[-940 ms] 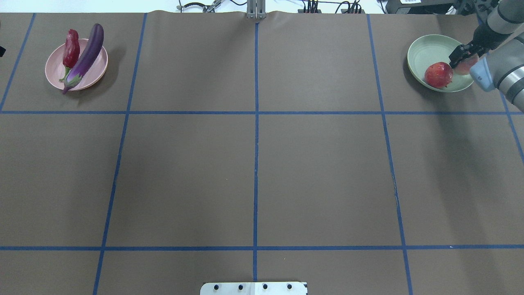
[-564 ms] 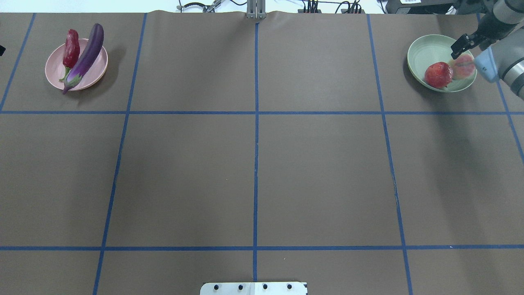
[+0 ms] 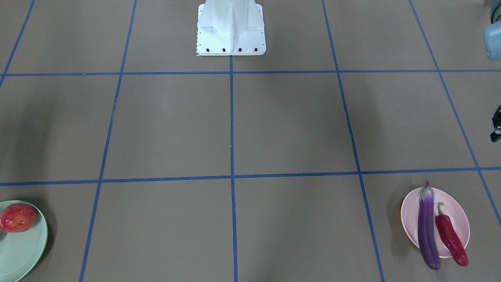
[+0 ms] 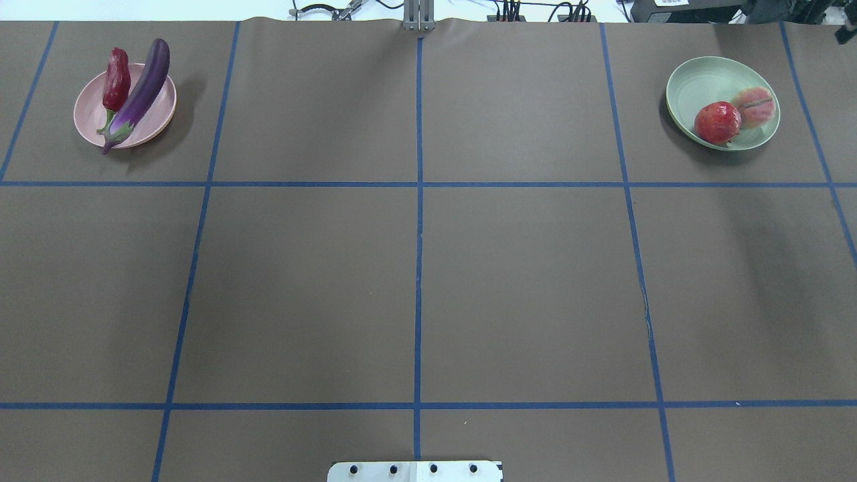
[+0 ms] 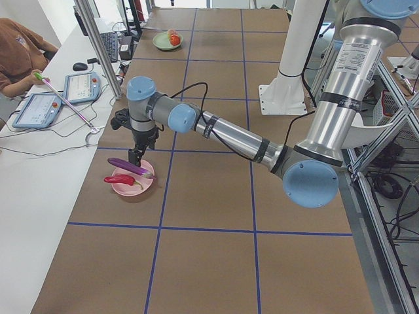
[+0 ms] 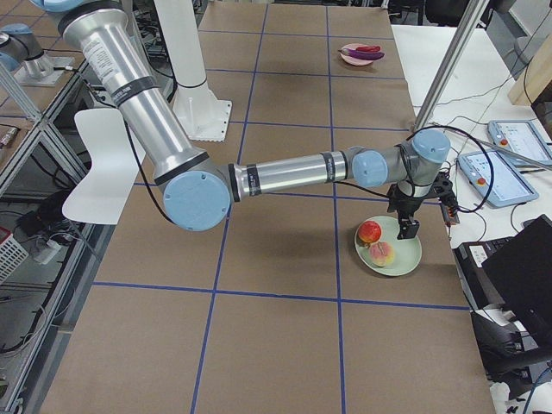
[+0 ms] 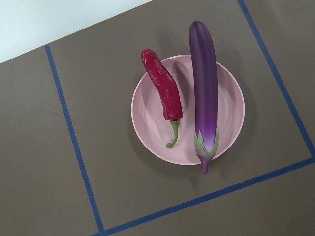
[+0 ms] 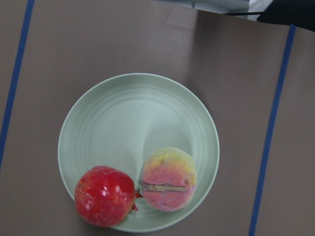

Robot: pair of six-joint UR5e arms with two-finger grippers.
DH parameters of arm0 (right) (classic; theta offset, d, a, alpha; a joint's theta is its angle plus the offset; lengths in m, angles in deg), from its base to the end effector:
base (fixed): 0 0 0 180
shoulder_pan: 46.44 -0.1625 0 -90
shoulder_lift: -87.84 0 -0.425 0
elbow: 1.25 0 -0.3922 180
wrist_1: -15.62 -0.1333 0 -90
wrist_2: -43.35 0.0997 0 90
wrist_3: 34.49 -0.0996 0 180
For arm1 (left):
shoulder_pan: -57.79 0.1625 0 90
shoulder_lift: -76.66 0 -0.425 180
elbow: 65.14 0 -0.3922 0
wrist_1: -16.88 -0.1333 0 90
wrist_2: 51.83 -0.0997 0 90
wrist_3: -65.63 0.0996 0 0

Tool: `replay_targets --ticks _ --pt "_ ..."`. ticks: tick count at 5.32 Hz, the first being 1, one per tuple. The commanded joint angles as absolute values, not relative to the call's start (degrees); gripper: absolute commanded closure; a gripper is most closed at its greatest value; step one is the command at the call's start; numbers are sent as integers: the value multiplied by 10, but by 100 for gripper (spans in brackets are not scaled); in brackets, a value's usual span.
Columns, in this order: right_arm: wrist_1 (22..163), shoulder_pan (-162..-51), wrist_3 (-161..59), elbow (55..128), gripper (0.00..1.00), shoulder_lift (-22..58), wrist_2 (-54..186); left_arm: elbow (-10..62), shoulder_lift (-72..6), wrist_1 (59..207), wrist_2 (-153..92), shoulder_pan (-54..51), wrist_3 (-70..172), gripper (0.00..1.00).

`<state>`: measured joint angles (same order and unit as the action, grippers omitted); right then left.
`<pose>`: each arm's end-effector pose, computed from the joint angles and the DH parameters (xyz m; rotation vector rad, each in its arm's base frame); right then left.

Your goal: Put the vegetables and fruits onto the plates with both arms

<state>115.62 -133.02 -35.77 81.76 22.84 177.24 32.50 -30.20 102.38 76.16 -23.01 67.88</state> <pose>0.0247 -0.6640 0.4836 0.1014 -0.7697 -0.0890 0.0250 -0.6045 0.4463 0.2968 0.6778 0.3064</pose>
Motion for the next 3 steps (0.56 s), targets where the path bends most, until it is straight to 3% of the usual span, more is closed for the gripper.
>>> replay_targets --ticks 1,3 --pt "1229 -1356 -332 1012 0 87 1777 363 -266 934 763 -282 796 0" --pt "1220 -1360 -329 1030 0 16 1777 361 -196 944 758 -327 857 0"
